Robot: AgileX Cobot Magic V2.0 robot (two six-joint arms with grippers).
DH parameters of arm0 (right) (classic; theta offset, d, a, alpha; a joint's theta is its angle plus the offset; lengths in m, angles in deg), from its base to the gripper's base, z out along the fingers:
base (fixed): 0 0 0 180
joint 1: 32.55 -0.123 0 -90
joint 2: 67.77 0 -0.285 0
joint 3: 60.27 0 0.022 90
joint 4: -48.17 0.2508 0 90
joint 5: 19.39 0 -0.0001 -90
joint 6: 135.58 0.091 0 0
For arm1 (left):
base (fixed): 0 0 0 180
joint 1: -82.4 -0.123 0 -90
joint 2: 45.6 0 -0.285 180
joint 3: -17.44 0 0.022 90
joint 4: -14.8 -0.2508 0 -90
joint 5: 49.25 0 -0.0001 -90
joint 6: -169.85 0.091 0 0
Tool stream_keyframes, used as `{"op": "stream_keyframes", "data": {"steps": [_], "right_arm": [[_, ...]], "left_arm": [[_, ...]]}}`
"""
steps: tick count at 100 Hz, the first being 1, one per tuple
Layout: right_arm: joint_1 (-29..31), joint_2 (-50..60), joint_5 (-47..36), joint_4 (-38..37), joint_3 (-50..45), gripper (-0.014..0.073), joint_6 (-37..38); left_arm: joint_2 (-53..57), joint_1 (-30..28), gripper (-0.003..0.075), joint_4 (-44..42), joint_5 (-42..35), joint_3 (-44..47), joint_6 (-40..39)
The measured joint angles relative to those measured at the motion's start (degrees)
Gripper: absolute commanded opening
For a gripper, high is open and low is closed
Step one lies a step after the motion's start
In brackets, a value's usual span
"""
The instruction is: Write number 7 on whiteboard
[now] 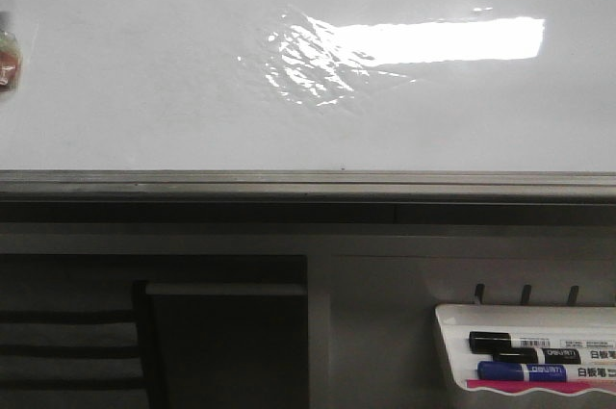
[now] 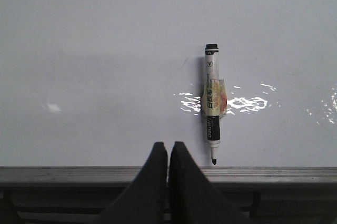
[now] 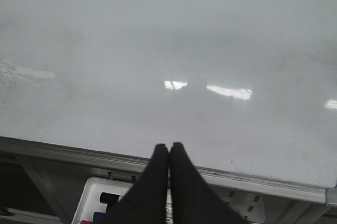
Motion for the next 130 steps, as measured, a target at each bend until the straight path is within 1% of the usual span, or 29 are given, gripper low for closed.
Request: {"op": "stream_keyframes", "data": {"steps": [43,60,74,80,85,88,92,96,97,99,100,104,107,109,114,119,124,130], "right_arm": [[0.0,0.0,-0.8,0.0,0.1,-0.0071,-0.1],[0.0,0.0,-0.8,2.4,0.1,-0.0071,-0.1],[0.0,0.0,-0.8,2.6,0.1,-0.0071,-0.1],[0.0,0.0,-0.8,2.6,0.1,-0.0071,-0.1],[0.0,0.0,-0.8,2.6,0.1,-0.0069,-0.1],[0.0,0.0,-0.8,2.7,0.1,-0.0056,-0.1],[0.0,0.0,-0.8,2.7,0.1,-0.0018,-0.1],[0.0,0.0,-0.8,2.7,0.1,0.0045,-0.1],[0.0,0.0,-0.8,2.8,0.1,0.0058,-0.1],[0.0,0.0,-0.8,2.8,0.1,0.0099,-0.1],[0.0,0.0,-0.8,2.8,0.1,0.0129,-0.1],[0.0,0.0,-1.0,2.8,0.1,0.0206,-0.1],[0.0,0.0,-1.1,2.8,0.1,0.0283,-0.1],[0.0,0.0,-1.1,2.8,0.1,0.0312,-0.1],[0.0,0.0,-1.1,2.8,0.1,0.0406,-0.1],[0.0,0.0,-1.1,2.8,0.1,0.0454,-0.1],[0.0,0.0,-1.2,2.8,0.1,0.0472,-0.1],[0.0,0.0,-1.2,2.8,0.1,0.0472,-0.1]], "left_arm": [[-0.3,0.0,-0.0020,0.0,0.1,0.0,0.0],[-0.3,0.0,-0.0020,0.0,0.1,0.0,0.0],[-0.3,0.0,-0.0020,0.0,0.2,0.0,0.0],[-0.3,0.0,-0.0008,0.0,0.2,0.0,0.0],[-0.3,0.0,0.0034,0.0,0.2,0.0,0.0],[-0.3,0.0,0.0085,0.0,0.2,0.0,0.0],[-0.3,0.0,0.0151,0.0,0.2,0.0,0.0],[-0.3,0.0,0.0247,0.0,0.3,0.0,0.0],[-0.3,0.0,0.0281,0.0,0.3,0.0,0.0],[-0.3,0.0,0.0315,0.0,0.3,0.0,0.0],[-0.3,0.0,0.0349,0.0,0.3,0.0,0.0],[-0.3,0.0,0.0442,0.0,0.3,0.0,0.0],[-0.3,0.0,0.0492,0.0,0.3,0.0,0.0],[-0.3,0.0,0.0522,0.0,0.4,0.0,0.0],[-0.3,0.0,0.0561,0.0,0.4,0.0,0.0],[-0.3,0.0,0.0567,0.0,0.4,0.0,0.0],[-0.3,0.0,0.0566,0.0,0.5,0.0,0.0],[-0.3,0.0,0.0566,0.0,0.5,0.0,0.0]]}}
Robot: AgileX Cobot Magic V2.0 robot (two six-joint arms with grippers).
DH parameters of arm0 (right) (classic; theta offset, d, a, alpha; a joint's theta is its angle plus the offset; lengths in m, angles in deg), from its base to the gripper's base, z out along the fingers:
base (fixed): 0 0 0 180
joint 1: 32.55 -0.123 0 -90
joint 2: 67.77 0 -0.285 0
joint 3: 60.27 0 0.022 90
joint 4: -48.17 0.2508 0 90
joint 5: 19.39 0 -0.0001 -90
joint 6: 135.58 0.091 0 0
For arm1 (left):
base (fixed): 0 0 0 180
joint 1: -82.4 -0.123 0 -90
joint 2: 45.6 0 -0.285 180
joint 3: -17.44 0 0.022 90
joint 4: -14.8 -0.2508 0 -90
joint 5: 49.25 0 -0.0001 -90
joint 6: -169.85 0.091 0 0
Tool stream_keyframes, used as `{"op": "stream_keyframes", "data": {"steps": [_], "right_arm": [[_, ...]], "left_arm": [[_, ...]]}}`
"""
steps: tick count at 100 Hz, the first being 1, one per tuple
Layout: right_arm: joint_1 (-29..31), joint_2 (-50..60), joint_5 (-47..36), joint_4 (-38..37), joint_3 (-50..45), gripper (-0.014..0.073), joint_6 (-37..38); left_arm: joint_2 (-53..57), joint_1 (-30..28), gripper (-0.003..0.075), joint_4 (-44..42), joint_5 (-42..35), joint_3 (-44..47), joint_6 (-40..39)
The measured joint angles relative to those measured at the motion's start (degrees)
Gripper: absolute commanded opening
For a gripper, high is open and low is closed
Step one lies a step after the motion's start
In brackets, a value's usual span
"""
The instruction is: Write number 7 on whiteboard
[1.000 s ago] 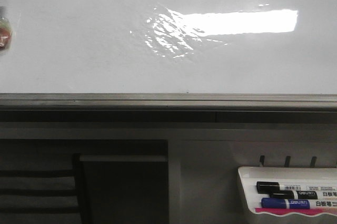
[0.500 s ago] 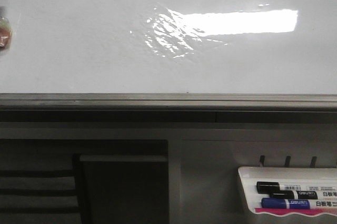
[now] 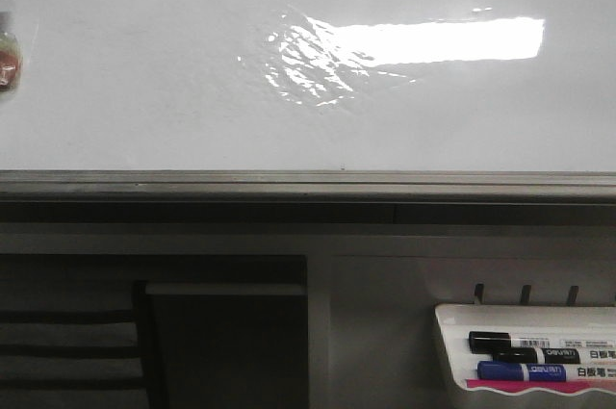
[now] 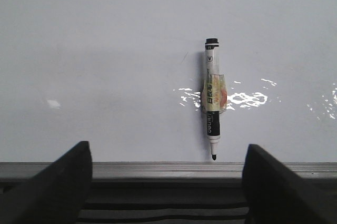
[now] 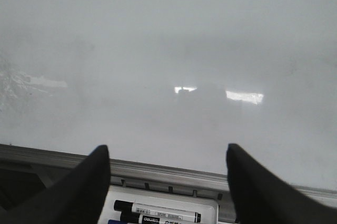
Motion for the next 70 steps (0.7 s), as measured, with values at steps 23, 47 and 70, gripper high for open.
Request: {"op": "stream_keyframes", "data": {"steps": [23,47,70], "right_arm": [[0.0,0.0,0.0,0.1,0.0,0.0472,0.0],[0.0,0.0,0.0,0.1,0.0,0.0472,0.0],[0.0,0.0,0.0,0.1,0.0,0.0471,0.1]], "left_arm": [[0.0,0.0,0.0566,0.0,0.1,0.0,0.0],[-0.5,0.0,0.0566,4.5,-1.9,0.0,0.1],[-6.9,0.1,0.0566,5.8,-1.9,-0.5,5.3]]}}
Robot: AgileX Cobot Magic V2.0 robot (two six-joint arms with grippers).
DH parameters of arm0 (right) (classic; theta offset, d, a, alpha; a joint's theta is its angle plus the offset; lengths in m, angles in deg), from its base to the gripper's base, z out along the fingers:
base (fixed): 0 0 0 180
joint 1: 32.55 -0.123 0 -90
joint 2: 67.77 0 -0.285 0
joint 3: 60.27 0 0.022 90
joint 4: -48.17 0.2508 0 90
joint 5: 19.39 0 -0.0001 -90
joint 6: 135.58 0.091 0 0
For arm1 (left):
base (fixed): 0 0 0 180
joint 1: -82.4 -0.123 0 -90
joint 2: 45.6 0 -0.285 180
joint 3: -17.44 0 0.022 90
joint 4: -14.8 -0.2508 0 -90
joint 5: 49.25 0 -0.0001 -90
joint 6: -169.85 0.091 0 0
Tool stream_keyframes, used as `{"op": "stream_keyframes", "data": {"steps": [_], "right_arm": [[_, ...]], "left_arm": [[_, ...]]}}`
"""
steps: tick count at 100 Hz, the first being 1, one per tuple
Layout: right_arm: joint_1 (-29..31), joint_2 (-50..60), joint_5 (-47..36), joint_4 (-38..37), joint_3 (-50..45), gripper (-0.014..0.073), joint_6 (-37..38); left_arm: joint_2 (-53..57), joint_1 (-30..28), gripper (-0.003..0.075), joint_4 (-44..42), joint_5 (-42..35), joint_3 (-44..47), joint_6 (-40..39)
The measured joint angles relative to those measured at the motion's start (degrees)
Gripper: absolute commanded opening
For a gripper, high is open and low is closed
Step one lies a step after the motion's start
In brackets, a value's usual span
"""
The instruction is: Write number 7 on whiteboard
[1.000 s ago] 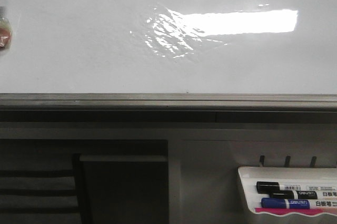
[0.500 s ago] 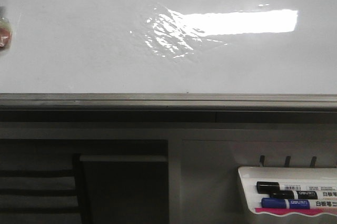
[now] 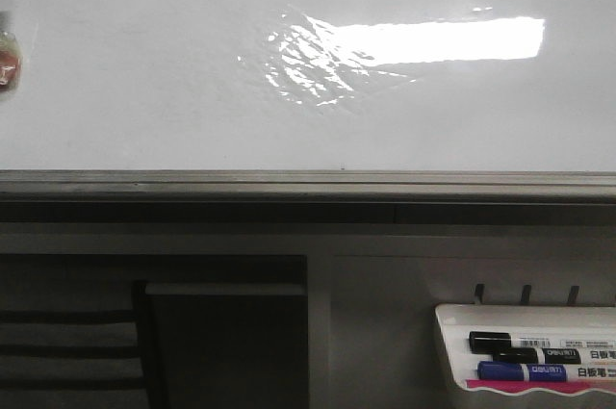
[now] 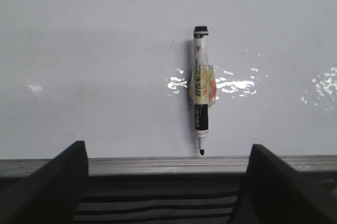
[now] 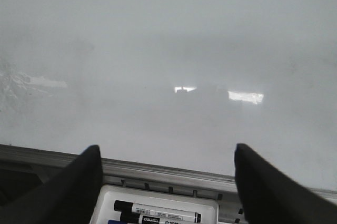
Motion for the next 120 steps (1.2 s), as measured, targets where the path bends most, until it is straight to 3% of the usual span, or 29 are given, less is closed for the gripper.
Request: {"op": "stream_keyframes", "data": {"steps": [31,47,78,120], "right_arm": [[0.0,0.0,0.0,0.0,0.0,0.0472,0.0],[0.0,0.0,0.0,0.0,0.0,0.0471,0.0],[0.0,0.0,0.0,0.0,0.0,0.0472,0.0],[0.0,0.0,0.0,0.0,0.0,0.0471,0.0]], "left_arm": [[-13.7,6.0,0.0566,1.2,-1.7,-3.5,2.8],[-21.9,9.4,0.0566,1.5,-8.0,-3.6,2.8],[-34.1,9.7,0.0560,1.5,-21.0,-4.3,2.9],[-41.8,9.7,0.0283,1.7,-26.6,-4.3,2.9]]}}
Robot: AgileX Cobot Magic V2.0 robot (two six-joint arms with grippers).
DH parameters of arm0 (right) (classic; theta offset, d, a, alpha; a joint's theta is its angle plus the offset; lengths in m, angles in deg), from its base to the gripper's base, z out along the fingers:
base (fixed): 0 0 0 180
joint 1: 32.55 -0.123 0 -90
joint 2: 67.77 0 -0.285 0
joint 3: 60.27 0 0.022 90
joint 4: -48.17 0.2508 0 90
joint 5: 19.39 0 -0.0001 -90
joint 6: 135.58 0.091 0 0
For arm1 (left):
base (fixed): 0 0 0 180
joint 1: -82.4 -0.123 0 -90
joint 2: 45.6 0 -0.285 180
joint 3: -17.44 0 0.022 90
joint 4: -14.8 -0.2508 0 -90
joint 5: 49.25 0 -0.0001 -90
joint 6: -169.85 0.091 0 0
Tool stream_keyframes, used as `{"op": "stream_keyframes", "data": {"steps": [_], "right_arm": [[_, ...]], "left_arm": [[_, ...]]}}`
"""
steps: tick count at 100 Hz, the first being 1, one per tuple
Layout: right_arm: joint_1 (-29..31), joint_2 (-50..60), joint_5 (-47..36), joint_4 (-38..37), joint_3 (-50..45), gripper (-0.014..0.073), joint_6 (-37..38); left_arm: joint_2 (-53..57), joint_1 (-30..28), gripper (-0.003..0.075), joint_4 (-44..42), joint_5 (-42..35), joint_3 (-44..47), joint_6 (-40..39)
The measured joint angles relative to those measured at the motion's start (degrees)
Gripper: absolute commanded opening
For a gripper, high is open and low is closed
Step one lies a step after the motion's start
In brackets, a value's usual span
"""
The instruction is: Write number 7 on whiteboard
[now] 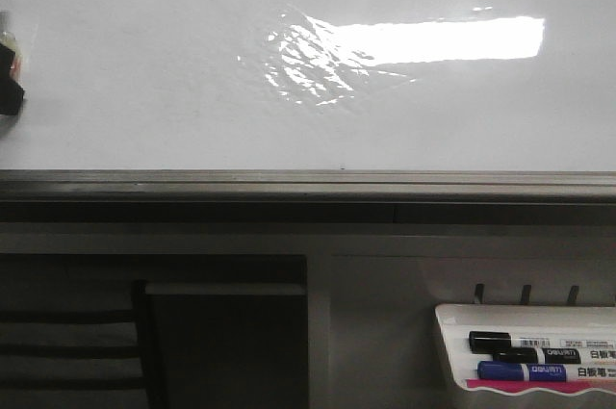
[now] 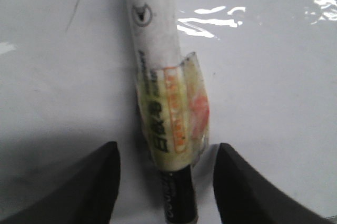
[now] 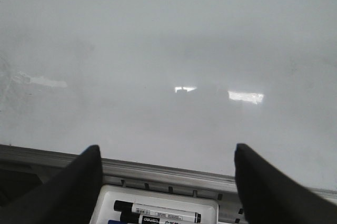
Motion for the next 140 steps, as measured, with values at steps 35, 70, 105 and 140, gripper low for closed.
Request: {"op": "stream_keyframes", "data": {"steps": [35,70,105,140], "right_arm": [[0.0,0.0,0.0,0.0,0.0,0.0471,0.0],[0.0,0.0,6.7,0.0,0.0,0.0471,0.0],[0.0,-7.9,16.3,5.6,5.6,0.0470,-7.7],[0.0,-24.6,28.5,36.1,14.1,0.0468,-51.3]], "left_arm": [[0.0,0.0,0.0059,0.0,-0.1,0.0,0.0],[0.0,0.0,-0.0020,0.0,1.9,-0.8,0.0],[0.0,1.4,-0.0020,-0.4,42.7,-16.7,8.6],[0.0,20.1,-0.0020,0.0,54.4,-23.3,32.1]]}}
